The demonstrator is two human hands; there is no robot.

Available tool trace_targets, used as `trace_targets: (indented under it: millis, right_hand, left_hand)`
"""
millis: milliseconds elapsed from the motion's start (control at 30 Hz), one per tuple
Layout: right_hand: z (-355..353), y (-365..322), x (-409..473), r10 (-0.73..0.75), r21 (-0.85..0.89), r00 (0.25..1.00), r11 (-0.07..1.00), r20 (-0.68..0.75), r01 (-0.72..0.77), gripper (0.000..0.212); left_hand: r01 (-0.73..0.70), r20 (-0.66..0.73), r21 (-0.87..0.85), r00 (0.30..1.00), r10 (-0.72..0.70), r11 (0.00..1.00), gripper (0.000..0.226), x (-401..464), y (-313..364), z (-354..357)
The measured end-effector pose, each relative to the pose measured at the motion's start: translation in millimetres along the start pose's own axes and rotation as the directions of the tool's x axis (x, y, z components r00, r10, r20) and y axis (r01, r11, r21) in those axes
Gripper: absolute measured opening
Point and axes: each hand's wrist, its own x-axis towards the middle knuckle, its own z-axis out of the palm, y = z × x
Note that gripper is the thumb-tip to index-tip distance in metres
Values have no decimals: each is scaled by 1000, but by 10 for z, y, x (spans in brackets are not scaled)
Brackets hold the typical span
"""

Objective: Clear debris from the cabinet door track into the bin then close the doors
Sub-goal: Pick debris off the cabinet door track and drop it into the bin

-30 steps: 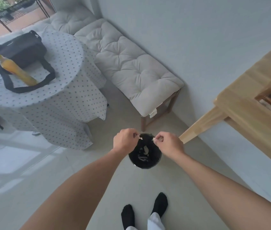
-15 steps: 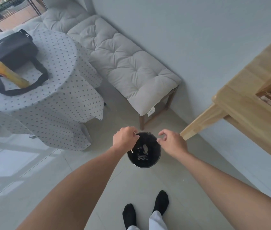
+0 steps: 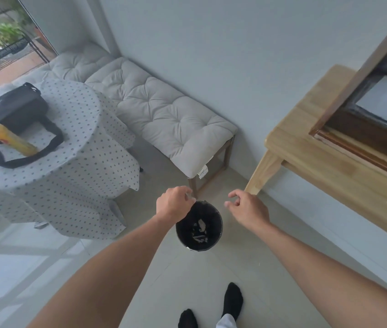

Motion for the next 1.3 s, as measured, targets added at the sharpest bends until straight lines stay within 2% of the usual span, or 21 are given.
trace_targets:
  millis: [267,600,1000,1233,1300]
  right_hand:
    - [-784,-239,-399,6,93,983,996,-183,11,27]
    - [-1871,-171,-1003,77,122,916,992,-393,-31,28]
    - [-2541,601,-1445,314,279,767,943,-560,-182,22]
    - [-2714,1007,-1548,395,353,683,912,-615,-209,16]
    - [-2752,1098,-1557,397,346,661,913,-637,-216,21]
  left_hand:
    - [-156,-96,5,983,156,988,33,-218,622,-649]
    - [-394,-192,46,898,395,918,31,-471,1678,-1166]
    - [-608,-125,70,781,611,791,35,-592,2958,-798]
    - [-684,-72,64,723,687,727,34,-660,3568,-451]
    - [-710,-55,73,698,714,701,33,-685,3725,-347]
